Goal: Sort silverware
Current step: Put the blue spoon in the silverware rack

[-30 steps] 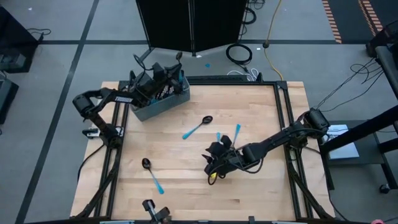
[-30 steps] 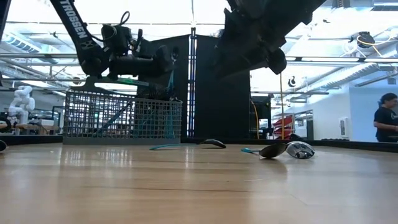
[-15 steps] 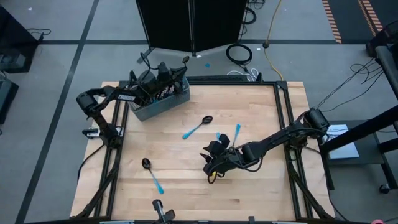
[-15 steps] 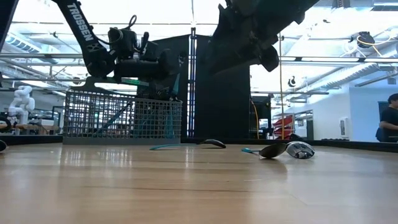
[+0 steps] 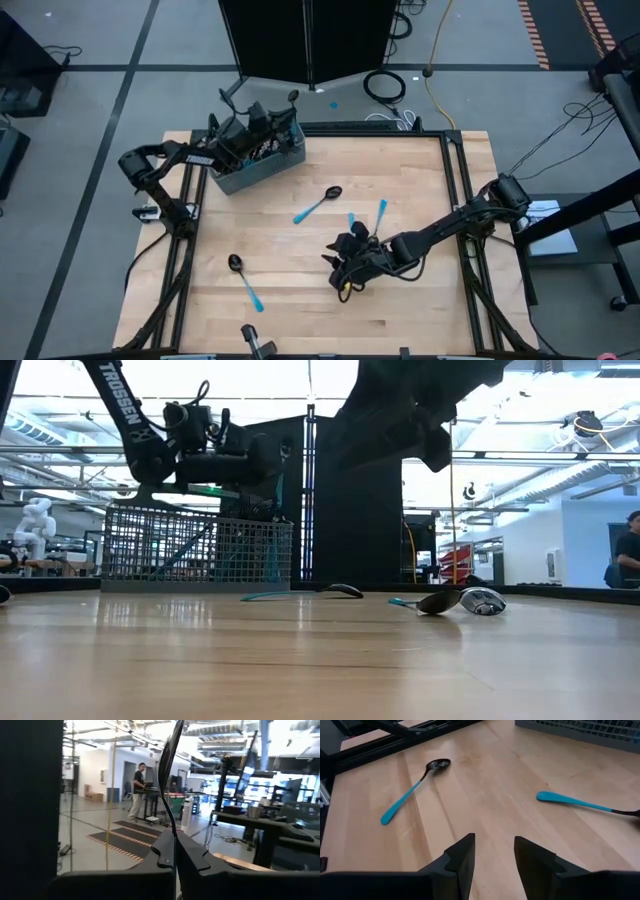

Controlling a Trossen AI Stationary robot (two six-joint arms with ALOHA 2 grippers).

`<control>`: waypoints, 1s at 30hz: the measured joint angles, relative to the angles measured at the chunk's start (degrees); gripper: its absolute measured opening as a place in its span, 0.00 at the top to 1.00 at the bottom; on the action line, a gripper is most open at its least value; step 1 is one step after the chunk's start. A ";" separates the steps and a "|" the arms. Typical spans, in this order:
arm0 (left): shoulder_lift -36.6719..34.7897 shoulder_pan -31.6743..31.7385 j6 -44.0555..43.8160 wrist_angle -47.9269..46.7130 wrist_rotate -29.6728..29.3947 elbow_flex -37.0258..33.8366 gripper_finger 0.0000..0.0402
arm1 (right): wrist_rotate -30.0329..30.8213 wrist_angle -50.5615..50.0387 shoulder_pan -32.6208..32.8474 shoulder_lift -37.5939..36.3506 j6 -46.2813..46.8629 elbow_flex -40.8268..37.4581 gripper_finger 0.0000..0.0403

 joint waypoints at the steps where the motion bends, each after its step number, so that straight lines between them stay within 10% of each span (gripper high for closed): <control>1: 0.00 -0.17 0.00 -0.74 -0.85 0.02 1.00 | 0.04 0.00 -0.04 0.00 0.00 0.00 0.68; 30: -5.78 -1.23 4.56 -13.54 -4.34 3.87 1.00 | 0.09 -0.04 -0.92 0.00 -1.04 0.00 0.68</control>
